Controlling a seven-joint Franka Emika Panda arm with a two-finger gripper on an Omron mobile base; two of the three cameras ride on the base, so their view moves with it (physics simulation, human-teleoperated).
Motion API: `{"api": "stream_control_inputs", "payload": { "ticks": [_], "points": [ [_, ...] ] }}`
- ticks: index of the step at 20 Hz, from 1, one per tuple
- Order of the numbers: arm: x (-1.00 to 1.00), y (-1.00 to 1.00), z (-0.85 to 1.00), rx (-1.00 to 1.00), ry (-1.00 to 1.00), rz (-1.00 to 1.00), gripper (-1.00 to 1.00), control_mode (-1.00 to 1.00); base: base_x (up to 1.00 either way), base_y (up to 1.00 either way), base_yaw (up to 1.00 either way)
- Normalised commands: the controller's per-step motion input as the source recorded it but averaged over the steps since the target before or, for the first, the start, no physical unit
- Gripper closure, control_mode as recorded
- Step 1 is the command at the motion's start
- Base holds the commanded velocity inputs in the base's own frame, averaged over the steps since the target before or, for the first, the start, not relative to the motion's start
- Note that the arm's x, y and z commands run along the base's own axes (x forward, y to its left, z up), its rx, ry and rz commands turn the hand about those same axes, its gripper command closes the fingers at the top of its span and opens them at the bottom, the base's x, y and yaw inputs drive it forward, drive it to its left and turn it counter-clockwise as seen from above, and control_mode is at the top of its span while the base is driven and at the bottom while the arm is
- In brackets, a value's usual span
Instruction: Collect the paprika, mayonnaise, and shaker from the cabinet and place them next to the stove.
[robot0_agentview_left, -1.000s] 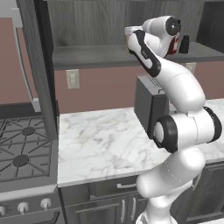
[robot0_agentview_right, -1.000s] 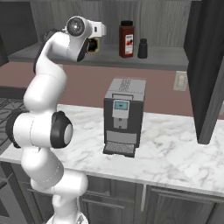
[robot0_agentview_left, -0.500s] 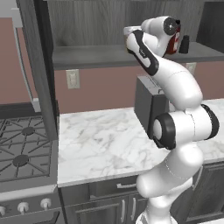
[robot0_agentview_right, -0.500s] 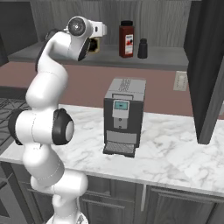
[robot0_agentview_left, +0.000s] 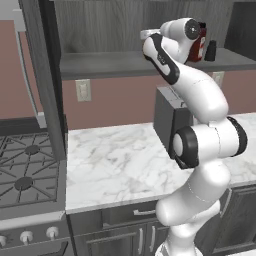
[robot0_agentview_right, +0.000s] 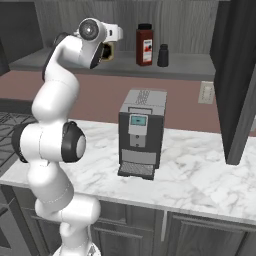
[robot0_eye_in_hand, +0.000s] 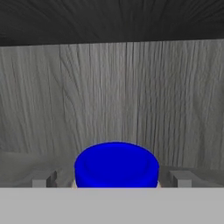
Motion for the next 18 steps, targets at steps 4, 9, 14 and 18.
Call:
{"api": "stream_control_inputs", "payload": {
  "ticks": [4, 9, 14, 18],
  "points": [
    [0.12, 0.00, -0.03, -0.01, 0.00, 0.00, -1.00, -1.00, 0.00, 0.00, 0.00],
    [0.12, 0.00, -0.05, -0.01, 0.00, 0.00, -1.00, -1.00, 0.00, 0.00, 0.00],
    [0.10, 0.00, -0.03, -0.01, 0.00, 0.00, -1.00, -1.00, 0.00, 0.00, 0.00],
    [0.07, 0.00, -0.01, 0.00, 0.00, 0.00, -1.00, -1.00, 0.00, 0.00, 0.00]
  ]
}}
